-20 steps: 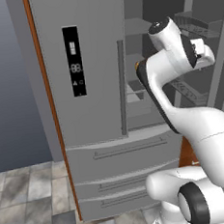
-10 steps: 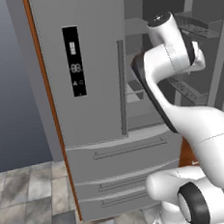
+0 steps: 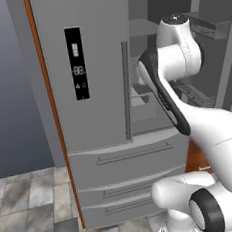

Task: Open the fridge, remove the orange, squash, and chicken drumstick, and place them on any counter.

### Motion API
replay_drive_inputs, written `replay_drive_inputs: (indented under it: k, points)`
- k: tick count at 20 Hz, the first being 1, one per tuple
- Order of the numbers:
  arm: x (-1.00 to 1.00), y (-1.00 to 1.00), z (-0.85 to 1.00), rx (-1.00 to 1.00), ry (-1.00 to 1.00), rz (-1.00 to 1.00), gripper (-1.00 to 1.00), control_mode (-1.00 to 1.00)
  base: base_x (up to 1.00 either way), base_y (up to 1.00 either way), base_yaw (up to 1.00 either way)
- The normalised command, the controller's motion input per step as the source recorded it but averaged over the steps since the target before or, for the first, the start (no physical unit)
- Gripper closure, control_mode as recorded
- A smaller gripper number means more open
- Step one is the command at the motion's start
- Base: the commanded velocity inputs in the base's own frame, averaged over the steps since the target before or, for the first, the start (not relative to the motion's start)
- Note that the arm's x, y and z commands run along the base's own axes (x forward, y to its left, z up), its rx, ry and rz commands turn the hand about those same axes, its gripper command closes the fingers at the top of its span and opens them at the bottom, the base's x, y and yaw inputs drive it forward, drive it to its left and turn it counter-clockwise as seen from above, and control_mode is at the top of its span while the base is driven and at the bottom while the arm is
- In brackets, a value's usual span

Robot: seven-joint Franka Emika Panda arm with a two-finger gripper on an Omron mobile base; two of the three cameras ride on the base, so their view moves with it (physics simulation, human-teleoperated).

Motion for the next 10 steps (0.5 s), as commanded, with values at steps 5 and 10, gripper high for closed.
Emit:
replay_drive_inputs:
  k: [5,10]
  points:
    - [0.03,0.05,-0.09,0.05,-0.04,0.08,-1.00,-1.00,0.00,0.00,0.00]
    - [0.35,0.25,-0.17,0.11,-0.21,0.06,-1.00,-1.00,0.00,0.00,0.00]
